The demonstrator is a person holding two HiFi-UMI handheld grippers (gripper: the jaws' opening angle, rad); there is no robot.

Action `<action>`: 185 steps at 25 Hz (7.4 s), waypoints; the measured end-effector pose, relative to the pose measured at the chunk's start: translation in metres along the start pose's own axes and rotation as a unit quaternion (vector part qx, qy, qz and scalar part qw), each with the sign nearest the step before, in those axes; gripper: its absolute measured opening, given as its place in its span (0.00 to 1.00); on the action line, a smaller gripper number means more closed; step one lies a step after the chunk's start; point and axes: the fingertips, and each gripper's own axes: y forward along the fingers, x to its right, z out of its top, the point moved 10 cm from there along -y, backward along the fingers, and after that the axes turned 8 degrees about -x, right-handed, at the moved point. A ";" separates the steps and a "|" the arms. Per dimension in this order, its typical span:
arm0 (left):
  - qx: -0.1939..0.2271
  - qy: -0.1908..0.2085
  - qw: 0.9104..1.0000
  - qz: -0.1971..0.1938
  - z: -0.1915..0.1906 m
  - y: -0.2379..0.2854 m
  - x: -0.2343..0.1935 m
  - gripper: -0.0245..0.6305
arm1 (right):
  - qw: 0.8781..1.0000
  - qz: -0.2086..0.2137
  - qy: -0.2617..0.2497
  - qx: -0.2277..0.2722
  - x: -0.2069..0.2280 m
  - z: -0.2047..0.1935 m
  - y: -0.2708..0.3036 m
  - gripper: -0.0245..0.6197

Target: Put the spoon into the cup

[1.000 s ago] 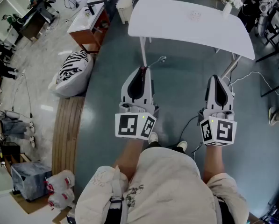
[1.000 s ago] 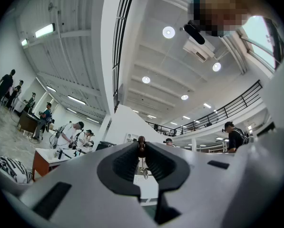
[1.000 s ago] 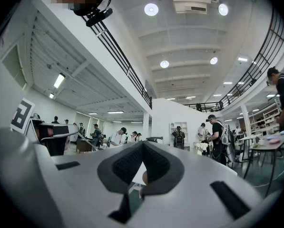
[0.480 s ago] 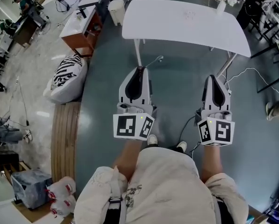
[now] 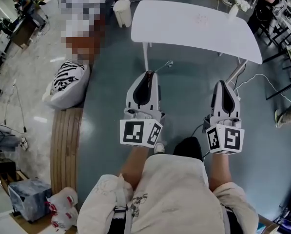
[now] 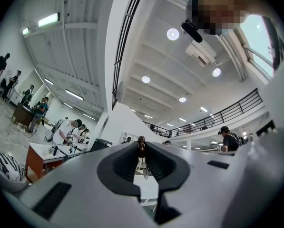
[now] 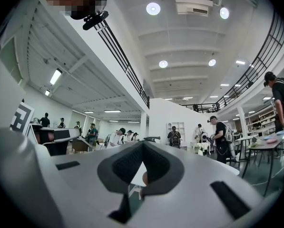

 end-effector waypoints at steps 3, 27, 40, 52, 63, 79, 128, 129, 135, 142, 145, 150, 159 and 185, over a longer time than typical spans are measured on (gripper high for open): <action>0.002 -0.006 1.000 -0.001 0.000 0.004 -0.007 0.10 | 1.000 0.001 -0.005 0.002 -0.004 0.003 0.008 0.02; -0.037 0.016 0.999 -0.016 -0.040 0.202 0.007 0.10 | 0.999 -0.019 0.044 -0.022 0.127 -0.031 0.155 0.02; -0.068 0.039 0.997 -0.017 -0.069 0.359 0.059 0.10 | 0.996 -0.023 0.083 -0.038 0.259 -0.046 0.252 0.02; -0.071 0.057 0.996 -0.014 -0.088 0.446 0.094 0.10 | 0.994 -0.018 0.103 -0.033 0.340 -0.056 0.305 0.02; -0.077 0.040 0.996 -0.021 -0.110 0.491 0.075 0.10 | 0.995 -0.023 0.093 -0.038 0.352 -0.066 0.348 0.02; -0.132 -0.004 0.989 -0.059 -0.164 0.652 -0.004 0.10 | 0.991 -0.054 0.075 -0.098 0.371 -0.093 0.504 0.02; -0.361 -0.052 0.927 -0.088 -0.384 0.840 -0.098 0.14 | 0.958 -0.116 0.068 -0.254 0.371 -0.173 0.676 0.02; -0.363 -0.050 0.926 -0.088 -0.384 0.840 -0.098 0.16 | 0.958 -0.116 0.067 -0.252 0.371 -0.173 0.675 0.02; -0.353 -0.046 0.930 -0.095 -0.371 0.835 -0.100 0.25 | 0.963 -0.114 0.063 -0.237 0.367 -0.164 0.672 0.02; -0.335 -0.022 0.937 -0.095 -0.340 0.819 -0.092 0.25 | 0.968 -0.115 0.061 -0.213 0.370 -0.147 0.662 0.02; -0.321 -0.011 0.943 -0.089 -0.325 0.812 -0.088 0.25 | 0.973 -0.111 0.056 -0.197 0.377 -0.141 0.660 0.02; -0.294 0.007 0.952 -0.078 -0.300 0.798 -0.075 0.25 | 0.978 -0.098 0.051 -0.179 0.390 -0.130 0.655 0.02; -0.223 0.066 0.971 -0.048 -0.236 0.783 -0.047 0.25 | 0.988 -0.061 0.038 -0.135 0.421 -0.103 0.651 0.02; -0.102 0.162 0.981 0.022 -0.121 0.764 0.006 0.21 | 1.000 -0.007 0.006 -0.026 0.473 -0.034 0.638 0.02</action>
